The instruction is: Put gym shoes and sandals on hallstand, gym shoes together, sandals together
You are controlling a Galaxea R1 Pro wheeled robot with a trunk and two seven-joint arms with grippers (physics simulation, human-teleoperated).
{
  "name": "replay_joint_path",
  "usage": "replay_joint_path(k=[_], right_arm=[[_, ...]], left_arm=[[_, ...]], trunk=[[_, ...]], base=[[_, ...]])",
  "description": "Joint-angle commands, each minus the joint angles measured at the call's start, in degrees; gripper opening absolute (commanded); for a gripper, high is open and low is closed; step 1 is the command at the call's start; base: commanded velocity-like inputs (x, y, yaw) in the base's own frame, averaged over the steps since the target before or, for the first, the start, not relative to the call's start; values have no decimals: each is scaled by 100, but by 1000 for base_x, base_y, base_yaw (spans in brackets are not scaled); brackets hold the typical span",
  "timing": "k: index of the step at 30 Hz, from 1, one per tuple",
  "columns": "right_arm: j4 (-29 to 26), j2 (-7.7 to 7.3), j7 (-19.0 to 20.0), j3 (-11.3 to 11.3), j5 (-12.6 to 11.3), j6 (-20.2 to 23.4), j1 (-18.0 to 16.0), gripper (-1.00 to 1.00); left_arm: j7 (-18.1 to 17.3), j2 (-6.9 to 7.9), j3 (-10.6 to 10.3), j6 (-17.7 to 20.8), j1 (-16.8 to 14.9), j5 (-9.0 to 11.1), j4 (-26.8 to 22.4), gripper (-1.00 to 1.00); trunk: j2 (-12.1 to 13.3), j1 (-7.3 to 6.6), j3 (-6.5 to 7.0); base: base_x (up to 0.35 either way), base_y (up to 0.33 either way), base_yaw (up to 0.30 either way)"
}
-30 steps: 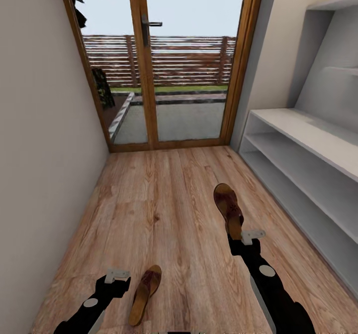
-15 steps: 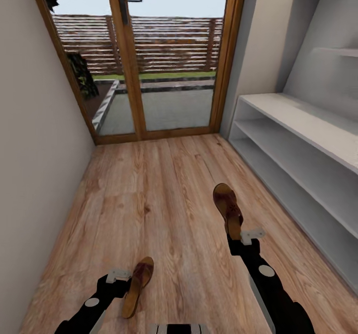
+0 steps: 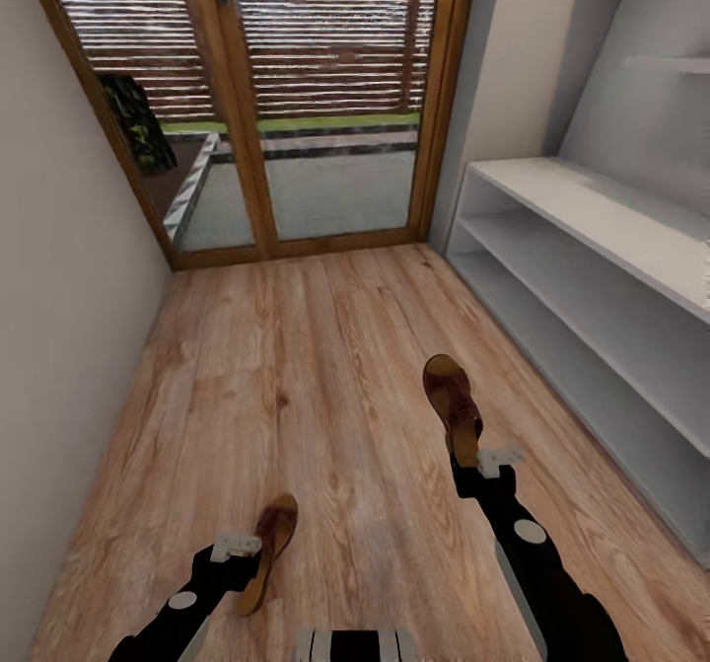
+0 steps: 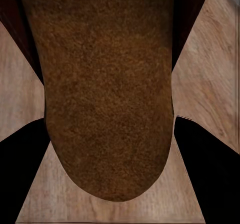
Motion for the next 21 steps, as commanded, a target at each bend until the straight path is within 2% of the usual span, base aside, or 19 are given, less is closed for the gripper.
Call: replay_joint_path(k=[1, 7, 21], right_arm=[[-20, -8, -13, 10, 38, 38, -3, -100], [-36, -6, -13, 6, 38, 38, -3, -100], [-41, -6, -13, 10, 39, 39, -3, -100]], left_arm=[[-22, -1, 26, -21, 1, -53, 2, 100], [-31, 5, 19, -27, 4, -53, 3, 100], [-36, 8, 8, -29, 5, -56, 4, 100]], trunk=[[-3, 1, -27], [-11, 17, -160], [-30, 53, -470]], base=[[0, 0, -234], [0, 0, -172], [0, 0, -48]])
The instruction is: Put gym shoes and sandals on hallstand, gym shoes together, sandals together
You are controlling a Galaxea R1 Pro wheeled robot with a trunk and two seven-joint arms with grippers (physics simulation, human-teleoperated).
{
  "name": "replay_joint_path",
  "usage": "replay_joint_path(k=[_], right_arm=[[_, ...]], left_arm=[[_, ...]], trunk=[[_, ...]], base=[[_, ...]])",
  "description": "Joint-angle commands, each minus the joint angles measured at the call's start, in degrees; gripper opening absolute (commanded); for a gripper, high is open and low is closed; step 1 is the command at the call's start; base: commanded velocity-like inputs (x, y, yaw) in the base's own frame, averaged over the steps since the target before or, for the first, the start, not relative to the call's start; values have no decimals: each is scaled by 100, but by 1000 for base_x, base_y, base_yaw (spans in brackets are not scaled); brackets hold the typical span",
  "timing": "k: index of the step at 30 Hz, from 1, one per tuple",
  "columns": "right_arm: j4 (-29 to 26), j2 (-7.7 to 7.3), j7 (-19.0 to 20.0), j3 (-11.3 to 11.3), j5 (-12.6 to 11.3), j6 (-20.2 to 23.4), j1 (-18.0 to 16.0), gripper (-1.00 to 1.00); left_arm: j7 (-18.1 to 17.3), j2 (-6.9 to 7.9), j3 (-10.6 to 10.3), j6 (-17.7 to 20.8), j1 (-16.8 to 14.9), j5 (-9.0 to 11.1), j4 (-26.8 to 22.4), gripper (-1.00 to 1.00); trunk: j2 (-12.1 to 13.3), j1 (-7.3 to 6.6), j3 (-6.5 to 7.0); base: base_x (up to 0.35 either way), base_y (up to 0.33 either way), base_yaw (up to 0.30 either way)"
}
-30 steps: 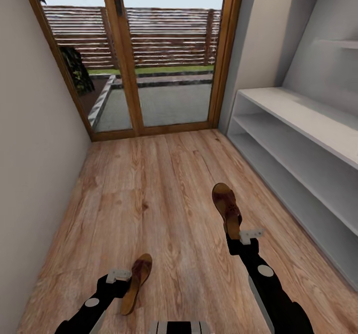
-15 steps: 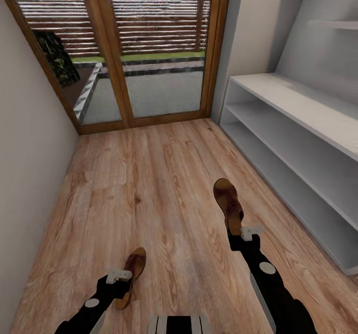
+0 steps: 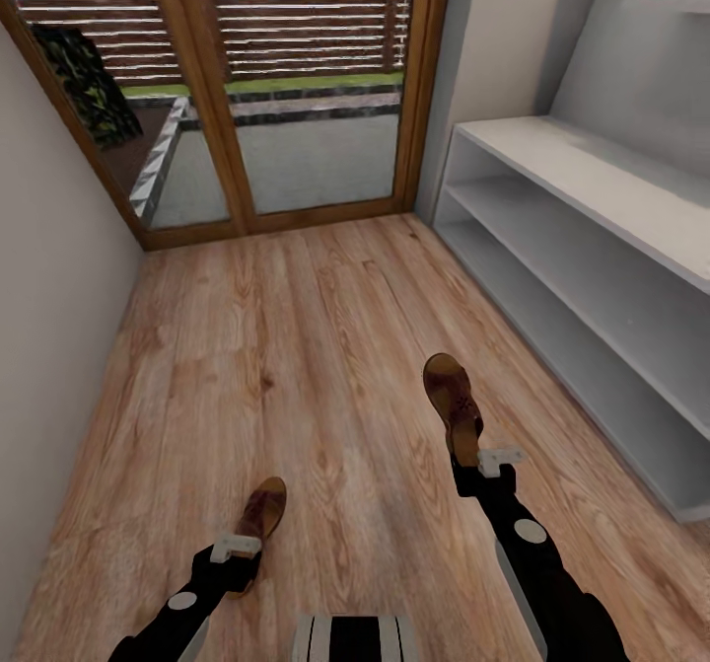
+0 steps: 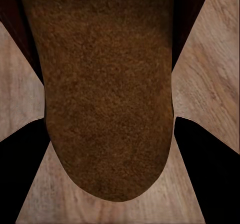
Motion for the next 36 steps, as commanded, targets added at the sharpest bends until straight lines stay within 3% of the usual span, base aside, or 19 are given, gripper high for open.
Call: replay_joint_path(k=[1, 14, 20, 36], right_arm=[[-9, -4, -13, 13, 38, 38, -2, -100], [-17, -4, -13, 13, 31, 38, -2, -100], [-18, -10, -13, 13, 29, 38, -2, -100], [-18, -11, -13, 4, 34, 36, -2, -100]], left_arm=[[-19, 1, 25, -20, -1, -56, 1, 100], [20, 66, 28, -136, 18, -68, 9, 100], [20, 85, 33, -446, 24, -60, 41, 100], [20, 96, 33, -521, 25, -68, 54, 100]], trunk=[[-3, 1, -26], [-20, 35, -314], [-28, 50, -447], [-50, 91, -802]], base=[[0, 0, -190], [0, 0, -39], [0, 0, 0], [0, 0, 0]])
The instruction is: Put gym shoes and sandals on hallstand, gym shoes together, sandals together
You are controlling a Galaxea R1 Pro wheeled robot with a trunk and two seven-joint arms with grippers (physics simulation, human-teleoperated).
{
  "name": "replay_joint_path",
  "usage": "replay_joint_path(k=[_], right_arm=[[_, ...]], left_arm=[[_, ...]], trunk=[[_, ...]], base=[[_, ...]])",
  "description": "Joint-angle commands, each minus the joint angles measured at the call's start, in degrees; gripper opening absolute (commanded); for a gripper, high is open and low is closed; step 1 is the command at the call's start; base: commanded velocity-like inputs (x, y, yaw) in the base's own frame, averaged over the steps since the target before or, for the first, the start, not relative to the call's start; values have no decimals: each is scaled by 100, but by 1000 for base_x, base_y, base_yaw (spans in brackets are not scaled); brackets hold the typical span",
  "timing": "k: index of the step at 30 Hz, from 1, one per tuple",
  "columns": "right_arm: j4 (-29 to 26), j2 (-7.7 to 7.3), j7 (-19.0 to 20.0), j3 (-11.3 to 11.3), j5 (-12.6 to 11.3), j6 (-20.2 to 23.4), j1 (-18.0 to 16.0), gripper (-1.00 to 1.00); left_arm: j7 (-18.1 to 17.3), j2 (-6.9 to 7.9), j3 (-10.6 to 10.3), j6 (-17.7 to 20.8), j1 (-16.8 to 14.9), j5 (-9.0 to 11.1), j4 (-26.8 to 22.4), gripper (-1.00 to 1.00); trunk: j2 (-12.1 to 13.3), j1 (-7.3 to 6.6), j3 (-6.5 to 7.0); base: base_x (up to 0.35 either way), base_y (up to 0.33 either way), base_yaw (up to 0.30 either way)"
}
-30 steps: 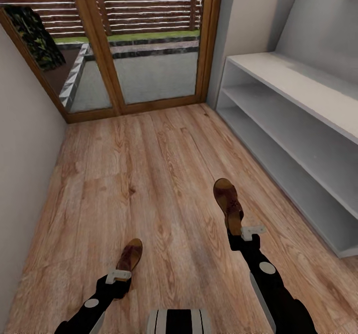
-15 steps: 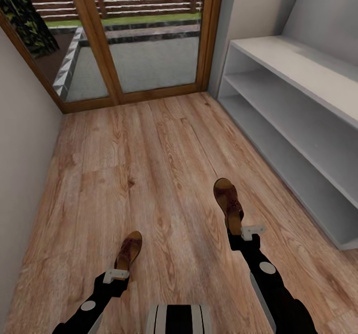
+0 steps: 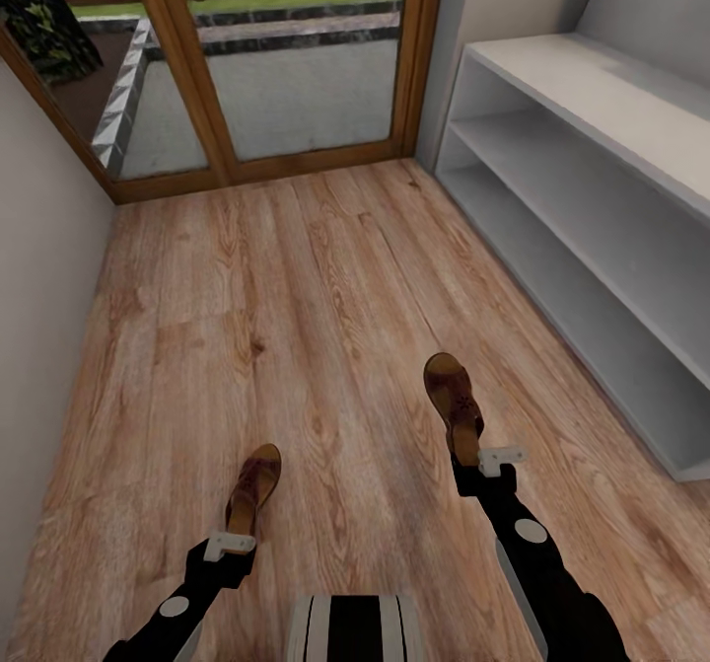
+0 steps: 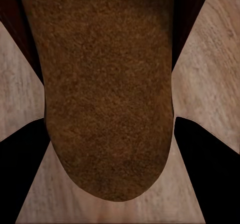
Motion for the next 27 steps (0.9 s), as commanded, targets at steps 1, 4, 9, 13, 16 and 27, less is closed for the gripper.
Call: replay_joint_path(k=[1, 4, 9, 13, 16, 27], right_arm=[[-10, -4, -13, 12, 38, 36, -1, -100], [-10, 0, -13, 12, 40, 38, -1, -100], [-10, 2, -13, 12, 35, 40, -1, -100], [-10, 2, -13, 12, 35, 40, -1, -100], [-10, -2, -13, 12, 34, 40, -1, -100], [-10, -1, -13, 12, 34, 40, -1, -100]], left_arm=[[-20, -2, 26, -20, -2, -50, 3, 100], [-20, -2, 26, -20, -2, -50, -3, 100], [-20, -2, 26, -20, -2, -50, -6, 100], [-20, -2, 26, -20, -2, -50, -6, 100], [-20, -2, 26, -20, -3, -50, -7, 100], [-20, -2, 26, -20, -3, -50, -7, 100]], trunk=[[-3, 1, -26], [-5, 6, -70], [-5, 6, -70], [-9, 14, -137], [-13, 22, -203], [-17, 30, -270]], base=[[0, 0, 0], [0, 0, 0], [0, 0, 0], [0, 0, 0], [0, 0, 0], [0, 0, 0]])
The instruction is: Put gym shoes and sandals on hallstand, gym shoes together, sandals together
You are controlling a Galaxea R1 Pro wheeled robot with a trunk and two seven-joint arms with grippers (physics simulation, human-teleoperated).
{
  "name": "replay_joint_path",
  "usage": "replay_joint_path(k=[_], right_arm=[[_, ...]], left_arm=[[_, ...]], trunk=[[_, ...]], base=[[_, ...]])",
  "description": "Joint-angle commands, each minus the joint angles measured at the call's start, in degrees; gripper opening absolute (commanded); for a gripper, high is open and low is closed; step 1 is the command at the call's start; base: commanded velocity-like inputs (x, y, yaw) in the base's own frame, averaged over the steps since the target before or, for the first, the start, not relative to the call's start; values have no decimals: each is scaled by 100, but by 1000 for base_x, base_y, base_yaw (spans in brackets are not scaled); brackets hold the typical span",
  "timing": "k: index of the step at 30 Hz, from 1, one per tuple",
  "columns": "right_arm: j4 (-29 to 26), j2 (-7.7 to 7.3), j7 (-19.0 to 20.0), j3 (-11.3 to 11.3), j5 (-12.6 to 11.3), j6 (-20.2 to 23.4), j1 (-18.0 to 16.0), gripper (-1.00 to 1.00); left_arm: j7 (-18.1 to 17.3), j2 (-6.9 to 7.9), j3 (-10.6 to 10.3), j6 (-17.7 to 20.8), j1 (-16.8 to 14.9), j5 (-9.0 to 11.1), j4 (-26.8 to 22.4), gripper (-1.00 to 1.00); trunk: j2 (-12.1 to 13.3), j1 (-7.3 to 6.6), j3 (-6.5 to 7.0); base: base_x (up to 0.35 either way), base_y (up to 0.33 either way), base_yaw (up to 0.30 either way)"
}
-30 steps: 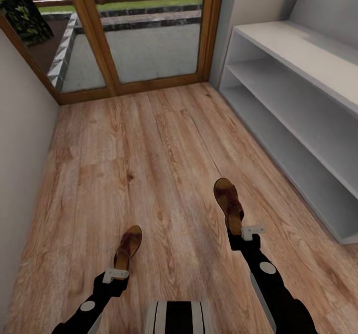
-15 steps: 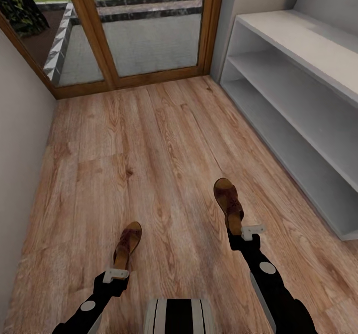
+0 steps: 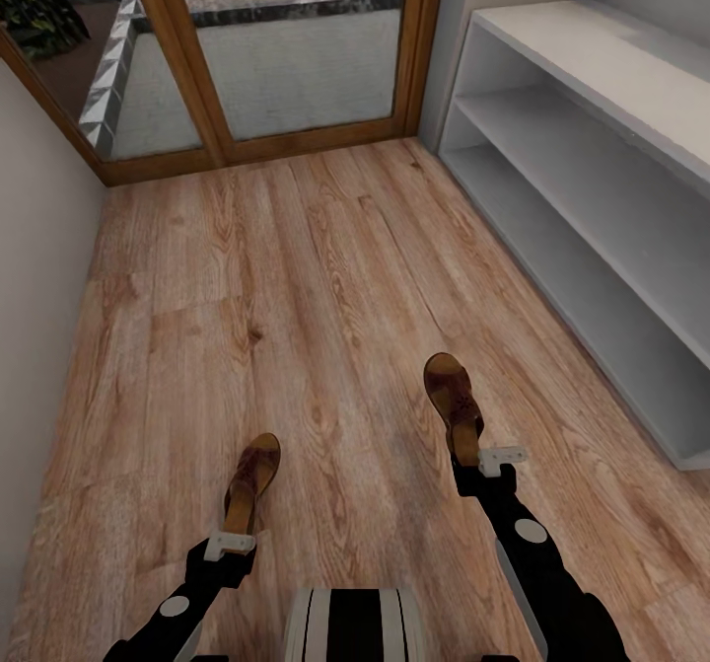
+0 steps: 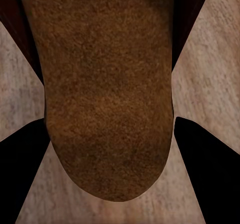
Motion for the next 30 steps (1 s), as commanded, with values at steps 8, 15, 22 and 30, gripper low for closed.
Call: replay_joint_path(k=[8, 15, 22, 30], right_arm=[[-9, -3, -13, 12, 34, 38, -1, -100], [-9, -5, -13, 12, 34, 38, -1, -100], [-121, -10, -13, 12, 42, 38, -1, -100], [-133, -11, -13, 12, 42, 38, -1, -100]], left_arm=[[-20, -1, 26, -20, -2, -50, 3, 100], [-20, -8, 19, -20, -2, -48, -4, 100], [-20, -3, 25, -26, -3, -43, -5, 100], [-20, -2, 26, -29, -3, -41, -6, 100]], trunk=[[-1, -1, -3], [-1, -1, -3], [-1, -1, -3], [-1, -1, -3]], base=[[0, 0, 0], [0, 0, 0], [17, 0, 0], [76, 0, 0]])
